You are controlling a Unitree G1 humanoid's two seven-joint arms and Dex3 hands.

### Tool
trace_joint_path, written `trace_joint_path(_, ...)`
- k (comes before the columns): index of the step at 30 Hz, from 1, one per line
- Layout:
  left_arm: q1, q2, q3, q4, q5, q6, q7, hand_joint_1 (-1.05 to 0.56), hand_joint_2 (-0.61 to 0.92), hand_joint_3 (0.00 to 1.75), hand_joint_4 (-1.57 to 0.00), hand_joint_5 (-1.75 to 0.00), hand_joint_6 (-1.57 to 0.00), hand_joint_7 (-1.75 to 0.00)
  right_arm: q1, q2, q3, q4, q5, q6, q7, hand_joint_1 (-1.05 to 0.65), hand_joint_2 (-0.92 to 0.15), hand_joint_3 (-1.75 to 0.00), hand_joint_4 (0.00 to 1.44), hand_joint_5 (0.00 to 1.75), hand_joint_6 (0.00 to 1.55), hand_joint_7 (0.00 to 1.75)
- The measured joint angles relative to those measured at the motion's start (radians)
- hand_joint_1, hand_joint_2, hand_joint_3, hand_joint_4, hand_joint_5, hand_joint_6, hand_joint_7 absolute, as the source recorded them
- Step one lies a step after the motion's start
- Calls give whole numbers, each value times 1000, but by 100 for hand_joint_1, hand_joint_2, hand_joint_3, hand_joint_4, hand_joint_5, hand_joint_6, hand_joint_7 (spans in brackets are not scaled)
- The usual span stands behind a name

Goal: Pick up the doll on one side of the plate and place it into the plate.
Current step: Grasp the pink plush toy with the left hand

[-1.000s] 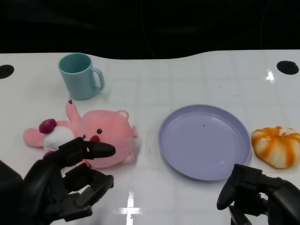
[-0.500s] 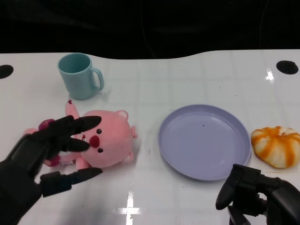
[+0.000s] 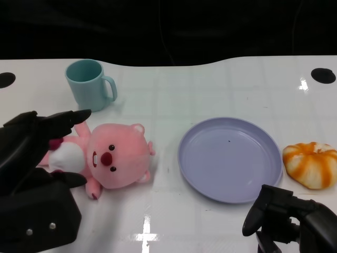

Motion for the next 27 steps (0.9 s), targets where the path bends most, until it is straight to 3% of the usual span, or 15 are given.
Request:
trace_joint_path(8, -75, 21, -80, 78, 150, 23, -28, -63, 91, 0, -7, -40, -27, 0, 6, -1, 0, 0, -3, -1, -1, -8, -63, -112, 61, 173, 54, 150)
trace_joint_path(17, -225, 27, -201, 273, 279, 17, -55, -68, 92, 1, -6, -38, -26, -1, 10, -2, -1, -3, -2, 0, -2, -7, -63, -112, 61, 174, 54, 151)
trace_joint_path(27, -416, -21, -314, 545, 344, 12, -50, -69, 91, 0, -6, -40, -28, -1, 18, -3, 4, -4, -7, -16, -2, -6, -63, -115, 61, 175, 54, 151)
